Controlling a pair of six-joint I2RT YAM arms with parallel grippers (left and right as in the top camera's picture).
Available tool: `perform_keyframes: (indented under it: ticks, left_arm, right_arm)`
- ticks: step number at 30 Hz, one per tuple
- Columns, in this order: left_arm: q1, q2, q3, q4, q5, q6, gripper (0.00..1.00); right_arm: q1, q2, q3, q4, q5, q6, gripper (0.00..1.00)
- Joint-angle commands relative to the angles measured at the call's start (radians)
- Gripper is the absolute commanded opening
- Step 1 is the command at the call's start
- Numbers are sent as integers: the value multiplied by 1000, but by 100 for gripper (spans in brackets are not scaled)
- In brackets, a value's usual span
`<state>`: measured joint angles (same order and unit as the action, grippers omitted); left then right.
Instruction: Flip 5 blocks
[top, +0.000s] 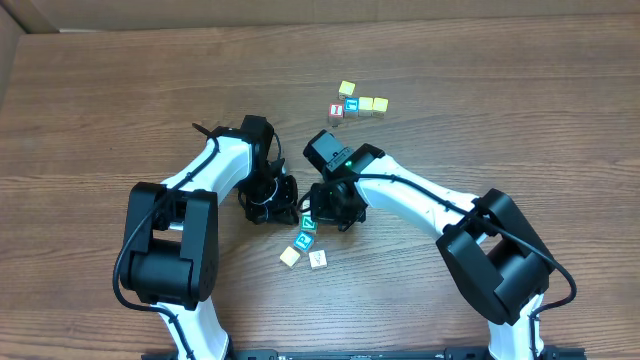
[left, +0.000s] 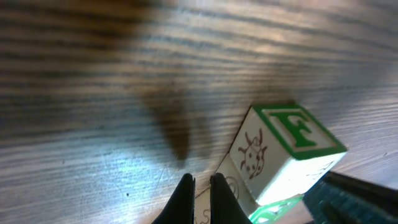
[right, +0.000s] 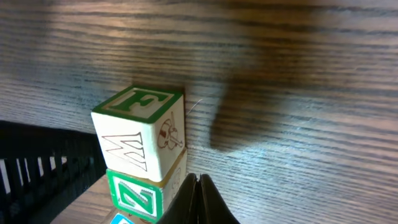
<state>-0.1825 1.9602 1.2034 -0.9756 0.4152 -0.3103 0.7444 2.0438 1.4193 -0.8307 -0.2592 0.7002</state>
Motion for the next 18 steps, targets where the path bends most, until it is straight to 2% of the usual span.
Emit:
perform_keyframes:
  ticks: [1,18]
  left_arm:
    - [5,5,-4,14,16,18,4]
    - [5,5,-4,34,51,15,4]
  right_arm:
    - [7,-39,-6,5,-5,10,4]
    - [7,-39,-6,39,-6,10,4]
